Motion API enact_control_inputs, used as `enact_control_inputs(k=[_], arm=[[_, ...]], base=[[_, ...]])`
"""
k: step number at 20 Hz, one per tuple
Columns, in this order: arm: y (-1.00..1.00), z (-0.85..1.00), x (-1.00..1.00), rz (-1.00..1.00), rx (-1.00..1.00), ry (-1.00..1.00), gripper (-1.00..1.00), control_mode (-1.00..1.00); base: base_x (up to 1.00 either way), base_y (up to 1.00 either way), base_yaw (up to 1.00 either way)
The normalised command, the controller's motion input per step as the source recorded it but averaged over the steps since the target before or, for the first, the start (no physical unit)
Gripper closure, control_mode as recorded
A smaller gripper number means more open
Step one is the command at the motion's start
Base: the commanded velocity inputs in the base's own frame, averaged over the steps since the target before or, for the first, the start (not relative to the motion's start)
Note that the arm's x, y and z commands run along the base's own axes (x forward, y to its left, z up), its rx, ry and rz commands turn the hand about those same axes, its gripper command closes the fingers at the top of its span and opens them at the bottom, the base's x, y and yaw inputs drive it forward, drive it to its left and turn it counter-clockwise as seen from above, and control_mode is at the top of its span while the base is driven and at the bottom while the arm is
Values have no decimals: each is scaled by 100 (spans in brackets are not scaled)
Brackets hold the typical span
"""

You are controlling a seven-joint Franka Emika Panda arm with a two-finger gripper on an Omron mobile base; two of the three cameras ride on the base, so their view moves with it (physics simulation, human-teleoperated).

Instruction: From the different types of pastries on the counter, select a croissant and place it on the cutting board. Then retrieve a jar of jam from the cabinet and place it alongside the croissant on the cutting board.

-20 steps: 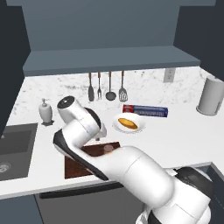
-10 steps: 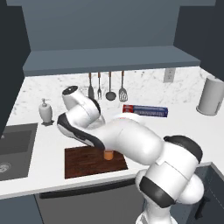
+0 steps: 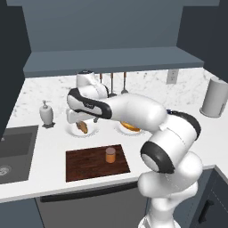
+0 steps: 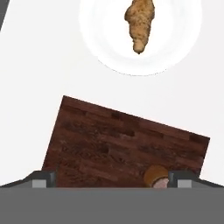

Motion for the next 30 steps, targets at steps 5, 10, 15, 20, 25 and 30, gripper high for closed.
enact_control_inputs(k=[5,10,15,20,25,30], arm=[[-23,-18,-1,10,0,-1,-100,-100],[-15,-45,6,41,0,0,-100,-100],[-18,-21,43,42,0,0,-100,-100],[-15,-11,65,35,6,0,-100,-100],[-2,-16,43,26,5,0,-100,-100],[-1,-2,0,2,0,7,-100,-100]], base=[[0,0,0],[0,0,0],[0,0,0],[0,0,0],[0,0,0],[0,0,0]])
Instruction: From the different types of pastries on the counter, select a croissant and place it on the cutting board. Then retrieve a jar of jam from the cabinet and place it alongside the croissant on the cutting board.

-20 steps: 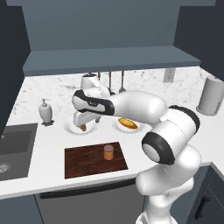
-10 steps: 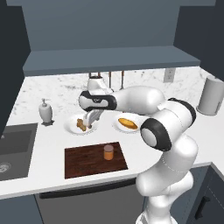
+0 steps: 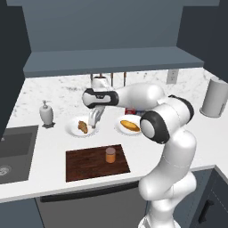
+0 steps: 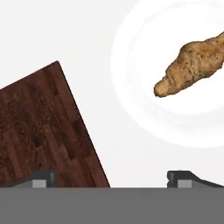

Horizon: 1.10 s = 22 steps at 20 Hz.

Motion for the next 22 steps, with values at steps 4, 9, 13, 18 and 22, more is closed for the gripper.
enact_control_inputs(k=[4,9,13,18,22], arm=[[0,-4,6,-12,0,0,-100,-100],[13,-23,23,-23,0,0,-100,-100],[34,-28,20,-27,0,-1,-100,-100],[68,-4,22,-22,0,-4,-100,-100],[40,1,19,-14,0,0,-100,-100]], base=[[0,0,0],[0,0,0],[0,0,0],[0,0,0],[0,0,0]])
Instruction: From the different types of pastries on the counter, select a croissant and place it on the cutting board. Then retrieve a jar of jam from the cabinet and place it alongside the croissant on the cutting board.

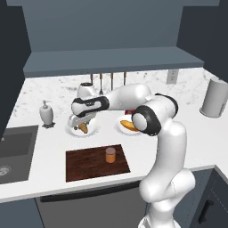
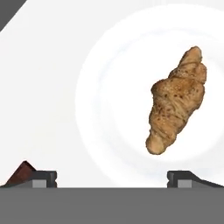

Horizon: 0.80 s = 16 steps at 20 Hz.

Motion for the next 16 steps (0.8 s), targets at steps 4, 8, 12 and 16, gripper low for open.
enact_control_inputs(k=[4,8,12,16], arm=[[-12,-2,3,-11,-9,0,-100,-100],[-29,-5,13,-11,-13,0,-100,-100],[0,-15,62,-6,-9,-1,-100,-100],[10,0,50,-3,0,0,-100,-100]], base=[[0,0,0],[0,0,0],[0,0,0],[0,0,0]])
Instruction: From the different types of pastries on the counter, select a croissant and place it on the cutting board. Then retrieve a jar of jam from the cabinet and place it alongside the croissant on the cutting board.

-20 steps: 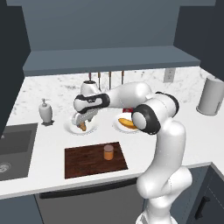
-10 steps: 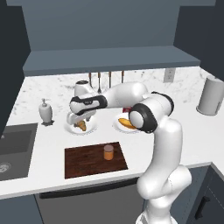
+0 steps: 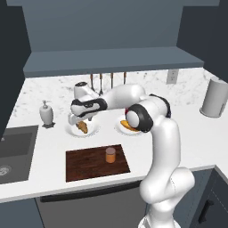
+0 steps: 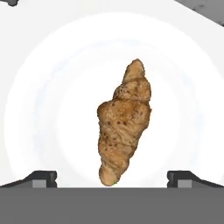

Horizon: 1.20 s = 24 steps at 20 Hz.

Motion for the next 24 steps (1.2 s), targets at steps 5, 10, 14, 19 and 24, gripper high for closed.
enact_control_inputs(k=[5,10,14,19,24], arm=[[2,-1,33,-2,0,0,-100,-100],[0,-22,4,-4,0,0,-100,-100],[0,-40,0,-8,0,0,-100,-100],[0,-14,0,-2,0,0,-100,-100],[-4,-20,0,0,0,0,-100,-100]], base=[[0,0,0],[0,0,0],[0,0,0],[0,0,0],[0,0,0]])
